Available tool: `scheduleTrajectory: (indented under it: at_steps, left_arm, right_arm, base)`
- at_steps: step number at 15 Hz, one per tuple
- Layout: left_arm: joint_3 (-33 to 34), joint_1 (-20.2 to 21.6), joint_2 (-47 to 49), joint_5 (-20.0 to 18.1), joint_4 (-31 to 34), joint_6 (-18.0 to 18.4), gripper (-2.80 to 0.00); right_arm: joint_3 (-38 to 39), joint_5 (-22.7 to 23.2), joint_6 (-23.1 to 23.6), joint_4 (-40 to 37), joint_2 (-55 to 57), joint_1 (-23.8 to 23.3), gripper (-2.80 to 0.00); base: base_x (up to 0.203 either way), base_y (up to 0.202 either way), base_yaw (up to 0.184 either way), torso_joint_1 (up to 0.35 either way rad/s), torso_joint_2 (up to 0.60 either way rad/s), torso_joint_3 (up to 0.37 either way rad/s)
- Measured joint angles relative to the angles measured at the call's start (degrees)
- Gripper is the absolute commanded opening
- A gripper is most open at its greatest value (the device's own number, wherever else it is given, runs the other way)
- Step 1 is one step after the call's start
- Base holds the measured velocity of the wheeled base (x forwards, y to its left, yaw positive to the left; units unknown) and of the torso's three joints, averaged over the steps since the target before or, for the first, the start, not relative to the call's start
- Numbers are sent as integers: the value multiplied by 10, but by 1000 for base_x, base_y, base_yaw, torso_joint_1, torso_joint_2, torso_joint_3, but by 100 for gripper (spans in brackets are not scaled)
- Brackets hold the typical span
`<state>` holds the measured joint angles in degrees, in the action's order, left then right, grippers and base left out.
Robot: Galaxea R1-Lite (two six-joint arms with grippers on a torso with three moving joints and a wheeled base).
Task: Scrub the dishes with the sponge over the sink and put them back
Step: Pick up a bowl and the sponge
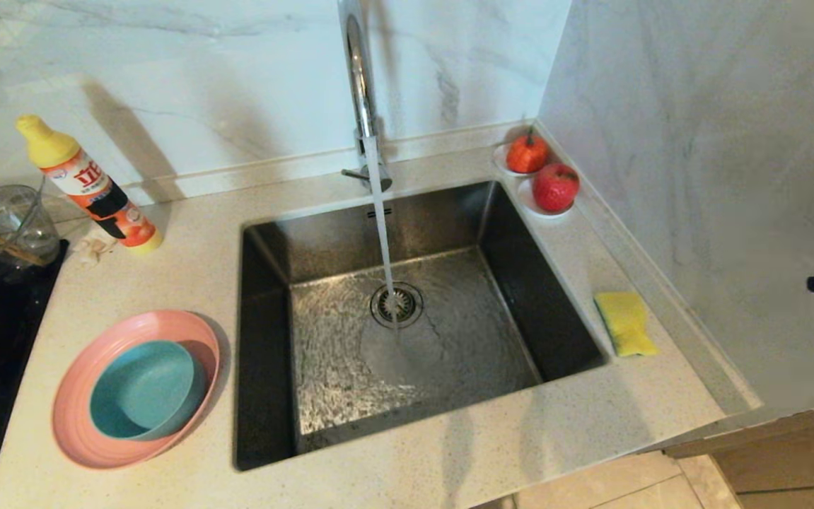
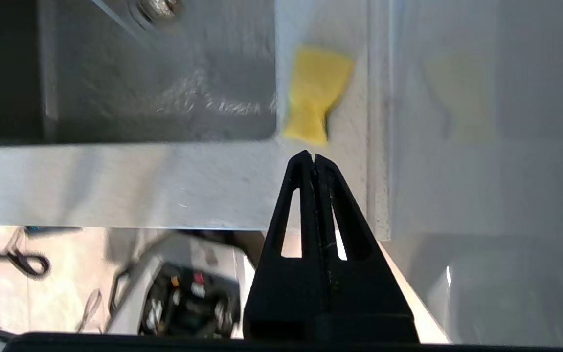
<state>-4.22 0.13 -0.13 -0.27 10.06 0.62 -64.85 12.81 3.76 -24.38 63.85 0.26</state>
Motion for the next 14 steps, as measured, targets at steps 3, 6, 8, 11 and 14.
scheduleTrajectory:
  at_steps: [3,6,8,11,14]
  left_arm:
    - [0,0,0,0,0,0,-280]
    - [0,0,0,0,0,0,-280]
    - [0,0,0,0,0,0,-280]
    - [0,0,0,0,0,0,-280]
    - [0,0,0,0,0,0,-280]
  right_arm:
    - [13,-18,-2,0,48,19,-280]
    - [36,-51,-7,2,85,44,-280]
    - [42,-57,-15,5,106,59,-280]
    - [42,-59,-17,5,126,88,-280]
    - [44,-78,-17,4,138,118,-280]
  base:
    - [0,0,0,0,0,0]
    - [0,0,0,0,0,0]
    - [0,0,0,0,0,0]
    - [0,0,0,0,0,0]
    - [0,0,0,0,0,0]
